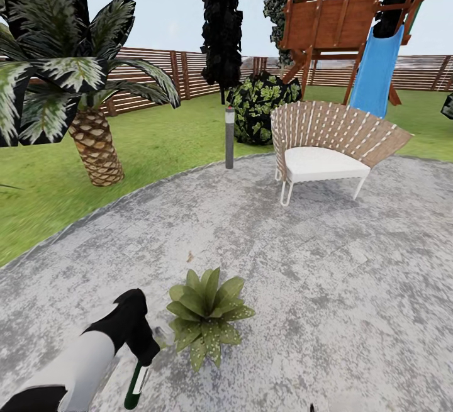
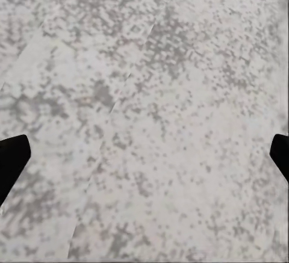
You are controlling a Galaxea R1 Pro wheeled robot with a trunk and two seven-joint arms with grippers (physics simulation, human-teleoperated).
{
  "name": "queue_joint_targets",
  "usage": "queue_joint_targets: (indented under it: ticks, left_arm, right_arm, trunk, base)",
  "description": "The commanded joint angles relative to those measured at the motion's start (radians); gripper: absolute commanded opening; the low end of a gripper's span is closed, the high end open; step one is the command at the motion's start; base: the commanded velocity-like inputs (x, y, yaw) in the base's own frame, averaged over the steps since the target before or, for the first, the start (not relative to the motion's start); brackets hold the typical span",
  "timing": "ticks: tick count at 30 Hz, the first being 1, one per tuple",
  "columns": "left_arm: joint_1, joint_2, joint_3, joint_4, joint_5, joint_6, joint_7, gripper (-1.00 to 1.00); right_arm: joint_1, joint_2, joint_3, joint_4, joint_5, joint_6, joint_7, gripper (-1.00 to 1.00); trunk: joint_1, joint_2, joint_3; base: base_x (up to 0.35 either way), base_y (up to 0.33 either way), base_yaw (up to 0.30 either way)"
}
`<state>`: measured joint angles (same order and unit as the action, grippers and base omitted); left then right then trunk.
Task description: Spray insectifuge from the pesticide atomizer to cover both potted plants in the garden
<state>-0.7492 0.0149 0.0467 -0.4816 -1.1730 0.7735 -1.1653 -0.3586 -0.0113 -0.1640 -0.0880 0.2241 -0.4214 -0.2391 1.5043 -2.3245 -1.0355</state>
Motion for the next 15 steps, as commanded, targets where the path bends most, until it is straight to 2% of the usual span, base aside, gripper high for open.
queue_joint_targets:
  ticks: [1, 3, 7, 10, 15]
  left_arm:
    - [-0.002, -0.003, 0.004, -0.002, -0.010, 0.007, -0.018, -1.00]
    - [-0.004, 0.001, 0.000, -0.002, -0.014, 0.007, -0.030, -1.00]
    - [0.017, 0.020, -0.001, 0.003, -0.012, 0.006, -0.031, -1.00]
    - [0.030, 0.018, -0.002, 0.002, -0.014, 0.010, -0.029, -1.00]
    - [0.035, 0.023, -0.002, 0.004, -0.013, 0.015, -0.022, -1.00]
  right_arm:
    - [0.000, -0.001, -0.008, -0.028, 0.009, -0.003, -0.003, 1.00]
    - [0.000, -0.003, -0.008, -0.079, 0.007, -0.003, -0.002, 1.00]
    - [0.000, -0.008, -0.006, -0.098, 0.011, -0.005, -0.002, 1.00]
    - [0.000, -0.008, -0.005, -0.097, 0.012, -0.005, -0.003, 1.00]
    - [0.000, -0.007, -0.005, -0.096, 0.012, -0.005, -0.004, 1.00]
  trunk:
    - [0.000, 0.000, -0.001]
    - [0.000, 0.000, -0.001]
    - [0.000, 0.000, -0.001]
    - [0.000, 0.000, -0.001]
    - [0.000, 0.000, -0.001]
  base:
    - [0.000, 0.000, 0.000]
    - [0.000, 0.000, 0.000]
    - [0.000, 0.000, 0.000]
    - [0.000, 0.000, -0.002]
    - [0.000, 0.000, -0.176]
